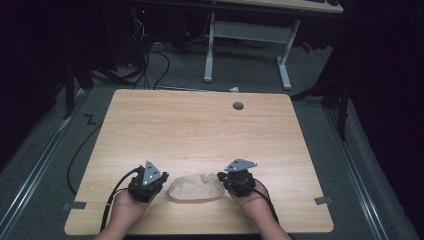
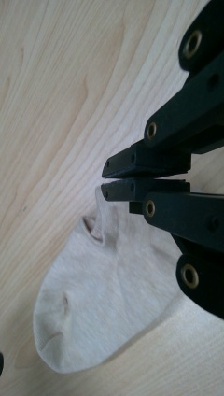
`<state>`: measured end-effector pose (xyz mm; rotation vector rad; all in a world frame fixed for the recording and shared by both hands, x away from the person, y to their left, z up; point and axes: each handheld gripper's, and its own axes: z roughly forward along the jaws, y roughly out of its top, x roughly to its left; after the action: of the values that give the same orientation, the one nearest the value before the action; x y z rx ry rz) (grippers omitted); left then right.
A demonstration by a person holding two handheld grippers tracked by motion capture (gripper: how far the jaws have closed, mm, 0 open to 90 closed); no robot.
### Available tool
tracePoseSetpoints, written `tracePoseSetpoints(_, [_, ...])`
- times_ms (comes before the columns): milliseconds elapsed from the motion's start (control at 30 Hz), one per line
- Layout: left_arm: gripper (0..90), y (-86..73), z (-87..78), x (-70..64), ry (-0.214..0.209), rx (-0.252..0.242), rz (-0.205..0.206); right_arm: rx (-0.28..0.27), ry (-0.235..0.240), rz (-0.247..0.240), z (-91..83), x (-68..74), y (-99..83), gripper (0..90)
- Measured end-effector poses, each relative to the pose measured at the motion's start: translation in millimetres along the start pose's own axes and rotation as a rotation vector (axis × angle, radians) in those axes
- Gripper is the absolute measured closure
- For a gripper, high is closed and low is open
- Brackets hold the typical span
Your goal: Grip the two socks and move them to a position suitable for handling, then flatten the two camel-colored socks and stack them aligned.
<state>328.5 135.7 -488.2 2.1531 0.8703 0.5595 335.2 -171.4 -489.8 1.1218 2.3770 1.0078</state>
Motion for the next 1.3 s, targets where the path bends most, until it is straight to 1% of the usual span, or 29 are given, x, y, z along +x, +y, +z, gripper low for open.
tracePoseSetpoints(67, [85.8,-1.9,-1.5,4.5,0.015,0.0,0.002,-0.006,-0.012,0.018,-0.3,-4.0,1.0,86.8])
tracePoseSetpoints(167, [84.6,-3.8,-2.6,8.6,0.023,0.002,0.0,-0.011,-0.019,0.03,0.4,-7.9,2.0,86.1])
tracePoseSetpoints(200, [84.1,-7.1,-3.6,14.1,0.037,0.01,-0.012,-0.014,-0.028,0.037,1.3,-11.6,3.3,84.2])
tracePoseSetpoints(233, [83.5,-7.1,-3.6,14.1,0.037,0.01,-0.012,-0.014,-0.028,0.037,1.3,-11.6,3.3,84.2])
tracePoseSetpoints(267, [82.8,-9.7,-4.6,20.2,0.046,0.014,-0.037,-0.018,-0.033,0.057,2.3,-14.3,3.9,82.4])
tracePoseSetpoints(300, [82.0,-9.7,-4.6,20.2,0.046,0.014,-0.037,-0.02,-0.037,0.061,3.4,-15.7,3.7,81.7])
tracePoseSetpoints(333, [81.1,-11.2,-5.7,27.5,0.054,0.011,-0.058,-0.016,-0.038,0.06,3.9,-17.0,3.5,80.8])
tracePoseSetpoints(367, [80.0,-11.2,-5.7,27.5,0.054,0.011,-0.058,-0.016,-0.038,0.06,3.9,-17.0,3.5,80.8])
tracePoseSetpoints(400, [78.9,-12.0,-6.2,35.1,0.064,0.014,-0.064,-0.008,-0.051,0.077,6.0,-21.5,2.1,78.0])
tracePoseSetpoints(433, [77.8,-12.6,-6.8,39.1,0.075,0.015,-0.063,-0.006,-0.058,0.087,6.8,-24.3,1.2,76.1])
tracePoseSetpoints(500, [75.3,-14.0,-8.5,47.4,0.088,0.013,-0.081,-0.006,-0.068,0.108,7.0,-30.1,-0.5,74.9])
tracePoseSetpoints(533, [74.3,-15.2,-9.7,51.6,0.089,0.01,-0.098,-0.006,-0.073,0.118,6.4,-32.7,-1.3,74.2])
tracePoseSetpoints(567, [74.1,-15.2,-9.7,51.6,0.089,0.01,-0.098,-0.006,-0.073,0.118,6.4,-32.7,-1.3,74.2])
tracePoseSetpoints(600, [73.4,-17.5,-11.4,57.9,0.088,0.002,-0.133,-0.012,-0.079,0.137,4.5,-37.7,-2.9,73.2])
tracePoseSetpoints(633, [72.9,-17.5,-11.4,57.9,0.088,0.002,-0.133,-0.015,-0.083,0.147,3.5,-39.9,-3.7,72.7])
tracePoseSetpoints(667, [72.9,-18.0,-11.9,60.1,0.085,0.001,-0.149,-0.015,-0.083,0.147,3.5,-39.9,-3.7,72.7])
tracePoseSetpoints(700, [71.8,-17.3,-11.9,61.8,0.08,-0.005,-0.164,-0.023,-0.087,0.157,1.2,-44.2,-5.9,71.5])
tracePoseSetpoints(767, [69.9,-13.6,-10.9,61.1,0.075,-0.007,-0.163,-0.027,-0.095,0.163,-1.4,-46.8,-8.6,70.8])
tracePoseSetpoints(833, [67.9,-11.3,-8.3,58.3,0.076,-0.015,-0.147,-0.03,-0.103,0.166,-5.3,-49.5,-11.4,69.5])
tracePoseSetpoints(867, [67.3,-11.0,-6.4,56.7,0.075,-0.007,-0.133,-0.034,-0.112,0.17,-8.6,-51.9,-12.0,69.4])
tracePoseSetpoints(900, [66.7,-11.0,-6.4,56.7,0.075,-0.007,-0.133,-0.034,-0.112,0.17,-8.6,-51.9,-12.0,69.4])
tracePoseSetpoints(933, [66.4,-12.2,-3.0,54.1,0.077,0.012,-0.102,-0.06,-0.124,0.19,-14.0,-58.2,-12.1,69.0])
tracePoseSetpoints(967, [66.3,-13.5,-1.7,53.8,0.076,0.018,-0.097,-0.071,-0.128,0.203,-15.7,-61.3,-12.1,68.8])
tracePoseSetpoints(1000, [66.3,-14.4,-1.3,54.6,0.07,0.024,-0.1,-0.075,-0.13,0.218,-16.2,-64.1,-12.3,68.6])
tracePoseSetpoints(1033, [66.3,-14.4,-1.3,54.6,0.07,0.024,-0.1,-0.075,-0.13,0.218,-16.2,-64.1,-12.3,68.6])
tracePoseSetpoints(1067, [66.3,-16.5,-1.7,57.9,0.056,0.023,-0.124,-0.067,-0.137,0.236,-14.2,-68.3,-13.3,68.3])
tracePoseSetpoints(1100, [66.1,-16.5,-1.7,57.9,0.056,0.023,-0.124,-0.061,-0.139,0.231,-12.4,-69.9,-14.0,68.1])
tracePoseSetpoints(1133, [64.8,-17.8,-2.6,60.4,0.043,0.015,-0.146,-0.053,-0.14,0.235,-10.9,-70.4,-14.5,67.7])
tracePoseSetpoints(1300, [57.7,-19.5,-4.7,60.7,0.048,0.016,-0.142,-0.052,-0.146,0.23,-10.0,-69.0,-14.0,63.4])
